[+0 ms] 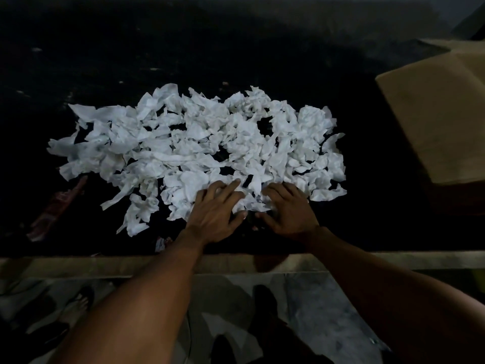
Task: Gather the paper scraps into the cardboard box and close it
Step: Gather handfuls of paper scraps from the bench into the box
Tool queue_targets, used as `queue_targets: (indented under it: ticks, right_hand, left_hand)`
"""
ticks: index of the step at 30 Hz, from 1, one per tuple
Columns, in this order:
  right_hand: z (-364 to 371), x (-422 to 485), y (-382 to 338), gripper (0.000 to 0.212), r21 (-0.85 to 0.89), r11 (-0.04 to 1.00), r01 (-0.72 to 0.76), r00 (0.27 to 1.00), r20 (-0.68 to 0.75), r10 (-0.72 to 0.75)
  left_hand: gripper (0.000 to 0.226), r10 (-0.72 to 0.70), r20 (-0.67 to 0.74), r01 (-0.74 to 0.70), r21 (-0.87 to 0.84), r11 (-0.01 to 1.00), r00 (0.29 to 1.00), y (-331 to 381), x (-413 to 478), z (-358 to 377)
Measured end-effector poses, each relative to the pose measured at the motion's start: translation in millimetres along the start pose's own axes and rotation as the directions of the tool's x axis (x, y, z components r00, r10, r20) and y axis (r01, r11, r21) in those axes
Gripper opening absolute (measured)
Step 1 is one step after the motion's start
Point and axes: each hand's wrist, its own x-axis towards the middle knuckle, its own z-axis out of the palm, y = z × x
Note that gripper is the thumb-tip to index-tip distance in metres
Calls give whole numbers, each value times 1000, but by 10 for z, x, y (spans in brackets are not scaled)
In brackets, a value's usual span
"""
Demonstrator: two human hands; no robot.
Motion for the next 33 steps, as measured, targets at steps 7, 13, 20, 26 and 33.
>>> queue_targets:
  ticks: [7, 13, 20, 26, 33]
  right_hand:
    - [103, 48, 114, 35, 66, 998, 10, 974, -226, 5]
    - [134, 124, 117, 29, 84, 996, 9, 963, -270, 14]
    - [93, 164, 35, 48, 225, 971, -83, 987, -117, 112]
    - [-77, 113, -61, 55, 348, 901, -258, 966, 69, 250]
    - [-538, 66, -91, 73, 538, 786, -305, 913, -70, 402]
  left_hand:
    - [26, 84, -182, -109, -133, 985, 980, -68, 104, 196]
    - [14, 48, -278, -112, -219, 969, 959, -28, 185, 121]
    - [32, -27, -151, -17, -286, 958, 988, -74, 172, 190]
    - [49, -177, -8, 148, -516, 844, 984, 29, 238, 40]
    - [60, -287, -50, 178, -683, 709, 956, -17, 286, -478]
